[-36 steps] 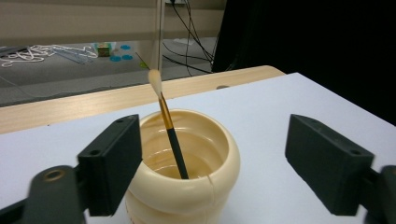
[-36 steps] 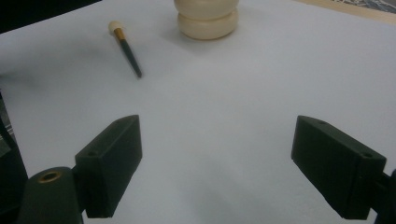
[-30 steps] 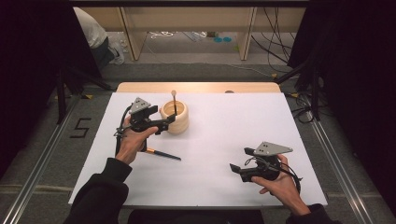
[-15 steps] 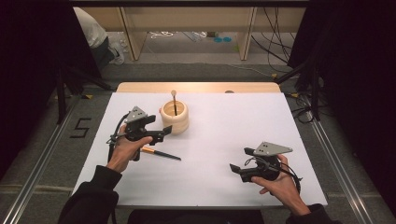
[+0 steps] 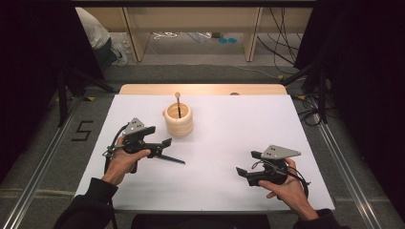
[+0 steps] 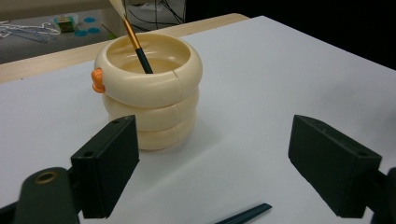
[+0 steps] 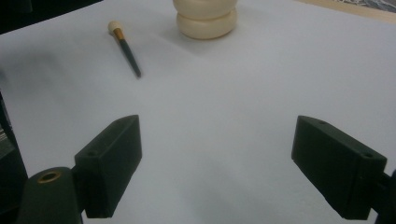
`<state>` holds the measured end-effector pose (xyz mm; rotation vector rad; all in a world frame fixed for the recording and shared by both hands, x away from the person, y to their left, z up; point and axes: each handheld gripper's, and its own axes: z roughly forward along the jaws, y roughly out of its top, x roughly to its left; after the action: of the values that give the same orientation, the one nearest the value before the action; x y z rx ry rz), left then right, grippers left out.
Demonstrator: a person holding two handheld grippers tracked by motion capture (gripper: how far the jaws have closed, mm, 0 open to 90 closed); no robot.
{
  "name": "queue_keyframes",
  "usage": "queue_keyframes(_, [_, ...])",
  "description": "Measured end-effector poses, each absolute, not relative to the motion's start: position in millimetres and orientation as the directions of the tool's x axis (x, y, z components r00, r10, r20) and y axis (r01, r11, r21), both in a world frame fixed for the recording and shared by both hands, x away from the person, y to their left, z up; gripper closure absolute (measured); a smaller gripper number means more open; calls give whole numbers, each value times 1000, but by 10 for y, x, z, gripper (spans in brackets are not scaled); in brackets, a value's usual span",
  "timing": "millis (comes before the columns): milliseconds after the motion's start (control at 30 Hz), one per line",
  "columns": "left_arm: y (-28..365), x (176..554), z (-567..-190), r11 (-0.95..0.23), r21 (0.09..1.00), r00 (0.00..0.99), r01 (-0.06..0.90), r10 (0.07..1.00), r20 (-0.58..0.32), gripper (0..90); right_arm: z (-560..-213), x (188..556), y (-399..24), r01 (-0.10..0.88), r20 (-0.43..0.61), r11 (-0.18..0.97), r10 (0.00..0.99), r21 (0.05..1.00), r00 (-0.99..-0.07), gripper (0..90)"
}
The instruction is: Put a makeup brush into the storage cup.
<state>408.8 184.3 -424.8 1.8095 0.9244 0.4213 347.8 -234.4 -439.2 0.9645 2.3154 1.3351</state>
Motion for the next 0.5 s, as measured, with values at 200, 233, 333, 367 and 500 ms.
queue_keyframes(200, [1802, 4046, -4275, -230, 891, 664, 391, 741, -100, 161, -4397, 3473, -2361, 406, 75, 339, 682, 849, -727, 169])
queue_keyframes(233, [1802, 4046, -4275, -230, 891, 664, 391, 741, -100, 161, -4397, 3473, -2361, 406, 75, 339, 682, 849, -727, 169])
queue_keyframes(333, [1793, 4020, -4291, -245, 887, 672, 391, 734, -94, 161, -4395, 3480, -2359, 409, 80, 340, 679, 847, -730, 168])
queue_keyframes(367, [1795, 4012, -4297, -252, 886, 675, 389, 733, -88, 161, -4403, 3487, -2347, 400, 75, 338, 678, 852, -732, 169])
queue_keyframes(500, [1816, 3959, -4332, -264, 881, 680, 393, 729, -85, 161, -4399, 3482, -2337, 404, 77, 344, 673, 848, -736, 169])
